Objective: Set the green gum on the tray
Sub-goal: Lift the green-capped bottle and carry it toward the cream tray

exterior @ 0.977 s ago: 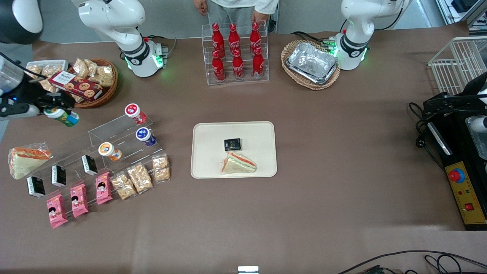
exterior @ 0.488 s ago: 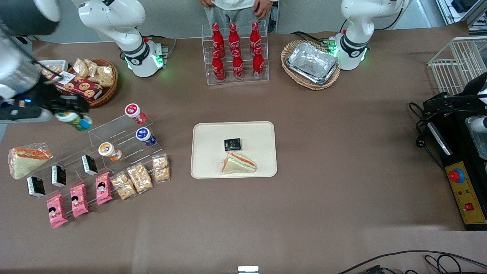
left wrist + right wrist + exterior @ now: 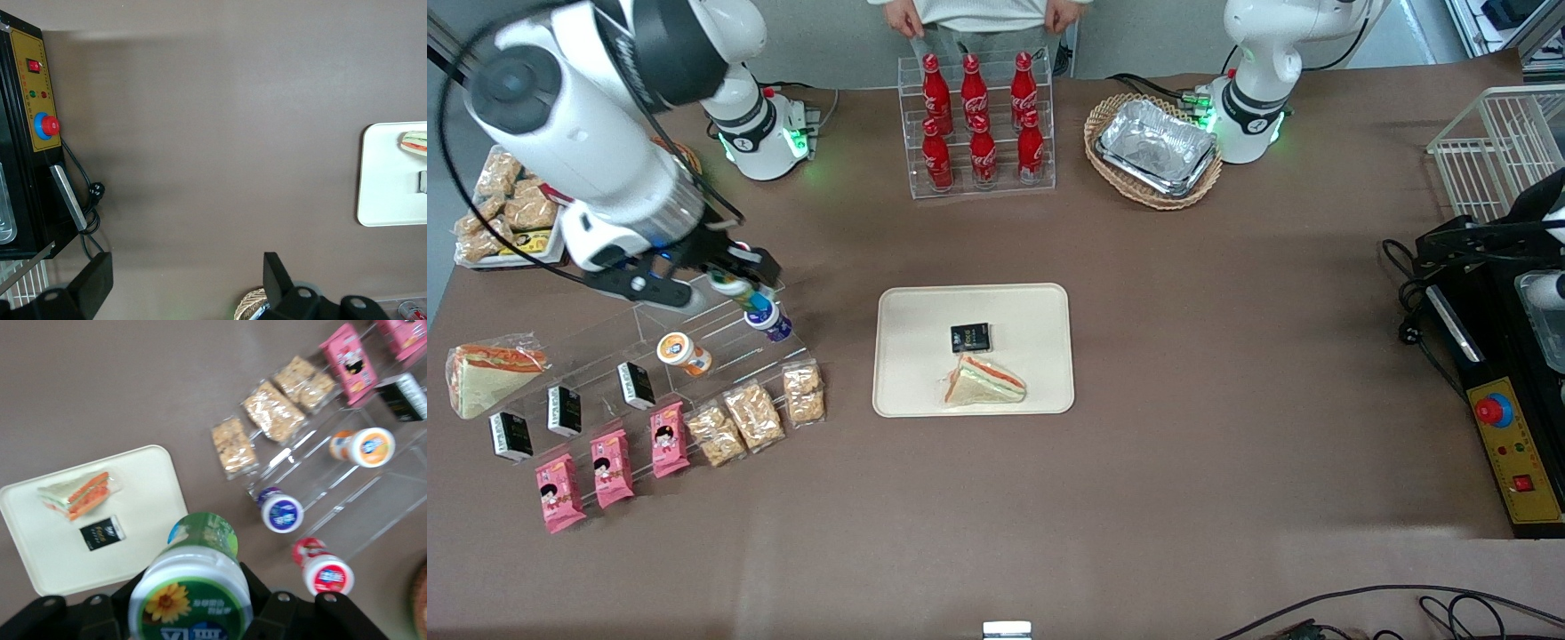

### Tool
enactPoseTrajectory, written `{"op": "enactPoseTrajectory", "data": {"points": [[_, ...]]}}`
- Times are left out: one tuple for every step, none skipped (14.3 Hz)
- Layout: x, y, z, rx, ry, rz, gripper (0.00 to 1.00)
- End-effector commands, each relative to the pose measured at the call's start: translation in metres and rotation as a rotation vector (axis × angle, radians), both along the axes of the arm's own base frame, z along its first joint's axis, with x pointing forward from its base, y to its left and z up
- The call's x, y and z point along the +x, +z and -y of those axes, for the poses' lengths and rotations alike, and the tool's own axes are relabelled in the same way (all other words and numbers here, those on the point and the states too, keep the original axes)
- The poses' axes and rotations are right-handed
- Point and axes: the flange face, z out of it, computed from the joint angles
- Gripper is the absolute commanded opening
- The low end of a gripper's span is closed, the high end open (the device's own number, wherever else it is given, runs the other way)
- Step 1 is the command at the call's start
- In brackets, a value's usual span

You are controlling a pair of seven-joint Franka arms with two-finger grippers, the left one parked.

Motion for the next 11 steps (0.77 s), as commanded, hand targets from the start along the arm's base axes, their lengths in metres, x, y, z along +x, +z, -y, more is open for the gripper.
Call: {"op": "enactPoseTrajectory", "data": {"points": [[0.005, -0.054, -0.048, 0.041, -0.130, -0.030, 0.39], [0.000, -0.076, -0.063, 0.037, -0.152, -0.034, 0.39], [-0.007, -0.102, -0.076, 0.040, -0.153, -0.031, 0.39], [-0.016, -0.129, -0.082, 0.044, -0.164, -0.021, 0.39], [-0.025, -0.153, -0.085, 0.053, -0.167, -0.001, 0.39], [-0.037, -0.178, -0.091, 0.061, -0.170, 0.016, 0.39], [-0.045, -0.202, -0.095, 0.067, -0.179, 0.020, 0.39], [-0.050, -0.219, -0.099, 0.074, -0.194, 0.021, 0.40], [-0.055, -0.238, -0.104, 0.083, -0.209, 0.025, 0.40], [-0.063, -0.256, -0.113, 0.100, -0.219, 0.040, 0.40], [-0.069, -0.274, -0.118, 0.114, -0.225, 0.052, 0.40]]}}
